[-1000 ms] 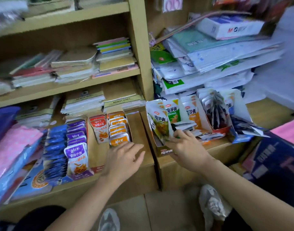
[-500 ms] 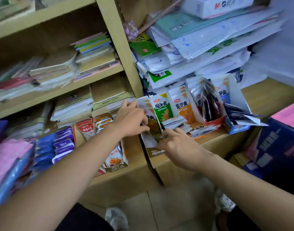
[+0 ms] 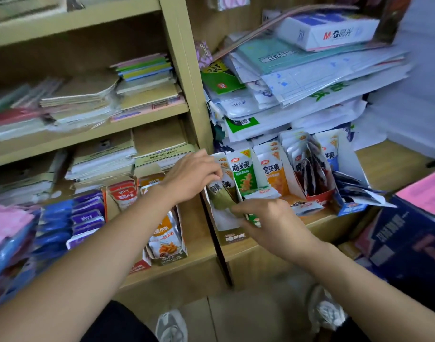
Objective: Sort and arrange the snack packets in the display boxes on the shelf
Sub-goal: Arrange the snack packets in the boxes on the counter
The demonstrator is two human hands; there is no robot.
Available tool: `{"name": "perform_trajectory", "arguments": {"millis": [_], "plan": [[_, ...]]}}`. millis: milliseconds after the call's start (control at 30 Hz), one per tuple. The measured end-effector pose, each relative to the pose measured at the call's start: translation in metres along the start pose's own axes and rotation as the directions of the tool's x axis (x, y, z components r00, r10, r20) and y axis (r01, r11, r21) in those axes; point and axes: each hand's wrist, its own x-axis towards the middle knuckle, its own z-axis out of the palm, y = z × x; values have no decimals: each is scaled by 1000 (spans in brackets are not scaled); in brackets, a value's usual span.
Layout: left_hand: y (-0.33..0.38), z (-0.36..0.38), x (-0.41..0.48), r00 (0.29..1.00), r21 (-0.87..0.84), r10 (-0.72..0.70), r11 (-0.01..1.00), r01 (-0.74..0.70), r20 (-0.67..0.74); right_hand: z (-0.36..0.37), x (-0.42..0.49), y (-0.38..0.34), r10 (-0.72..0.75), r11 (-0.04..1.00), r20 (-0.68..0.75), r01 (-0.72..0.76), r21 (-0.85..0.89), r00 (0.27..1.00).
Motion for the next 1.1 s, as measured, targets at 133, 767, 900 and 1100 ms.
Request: {"name": "perform_trajectory", "arguments": {"millis": [133,767,900,1100], "plan": [[0,-4,-8,995,-149,-22,989,7,-102,-23,32,-11,269,960,-203,-246,132,941],[35,14,-46,768,-767,-619,570,295,-165,5,81,17,601,429,134,-460,777,788],[54,19,-44,789,-743,-607,572,347,-98,7,82,21,535,243,268,-450,860,801],[53,21,-36,796,-848,-603,444,288,-45,8,82,21,447,207,259,-381,901,856]]}}
